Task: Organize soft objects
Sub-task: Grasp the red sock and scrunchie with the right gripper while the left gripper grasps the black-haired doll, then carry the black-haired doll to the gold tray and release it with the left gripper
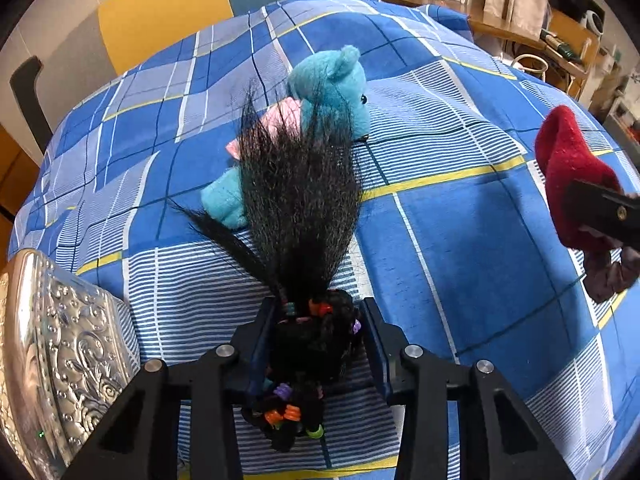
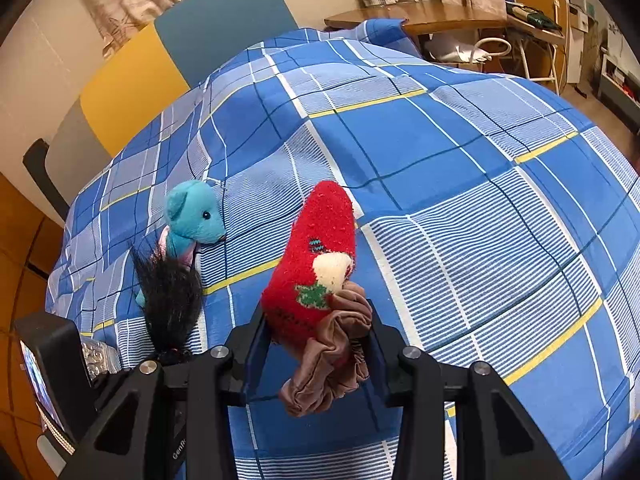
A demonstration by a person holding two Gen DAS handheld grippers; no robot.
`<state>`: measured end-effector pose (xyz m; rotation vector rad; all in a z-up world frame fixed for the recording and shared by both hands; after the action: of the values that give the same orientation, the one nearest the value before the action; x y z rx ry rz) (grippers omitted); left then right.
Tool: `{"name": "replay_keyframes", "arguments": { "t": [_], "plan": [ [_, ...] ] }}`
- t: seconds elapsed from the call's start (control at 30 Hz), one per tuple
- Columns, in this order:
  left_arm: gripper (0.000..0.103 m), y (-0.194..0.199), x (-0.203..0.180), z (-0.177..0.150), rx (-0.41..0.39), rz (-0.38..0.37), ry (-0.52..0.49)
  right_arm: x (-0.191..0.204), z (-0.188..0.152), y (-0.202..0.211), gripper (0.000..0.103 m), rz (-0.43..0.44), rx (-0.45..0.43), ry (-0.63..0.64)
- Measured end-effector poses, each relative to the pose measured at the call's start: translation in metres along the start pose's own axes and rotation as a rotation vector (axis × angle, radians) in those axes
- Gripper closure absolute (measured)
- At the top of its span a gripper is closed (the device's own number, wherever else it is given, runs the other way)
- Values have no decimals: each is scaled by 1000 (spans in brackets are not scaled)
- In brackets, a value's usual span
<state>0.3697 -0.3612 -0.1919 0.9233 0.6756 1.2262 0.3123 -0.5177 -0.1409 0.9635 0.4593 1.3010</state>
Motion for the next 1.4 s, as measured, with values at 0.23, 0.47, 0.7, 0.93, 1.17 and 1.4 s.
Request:
{"name": "replay_keyframes", "arguments": {
  "t": [0.23,0.47,0.7,0.93,1.17,1.4],
  "plan": [
    [63,23,-2,-11,-43,-46,9,0,3,4,60,2,-17,1],
    [63,71,-1,-10,-100,-164,26,5,1,0,60,6,-10,23],
    [63,135,35,-7,-174,-250,42,6,0,-2,60,-3,-3,35],
    [63,185,115,-15,-230,-254,130,14,-2,-4,60,-3,-1,73],
    [63,218,222,-34,-283,-173,253,24,-6,-9,60,-36,10,140],
    [63,220,324,-73,-283,-91,425,27,-7,-5,60,-41,-8,158]
  ]
}}
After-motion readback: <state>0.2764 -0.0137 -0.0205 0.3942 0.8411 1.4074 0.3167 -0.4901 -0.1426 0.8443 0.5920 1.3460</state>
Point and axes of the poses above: each gripper's, at about its wrist camera, not at the fingertips, and y roughly against the way its jaws point, x to its left, z to its top, the point moved 4 cm from there along -y, roughly the way its jaws point, and after that the axes turned 12 degrees about y, right-handed, at the moved point
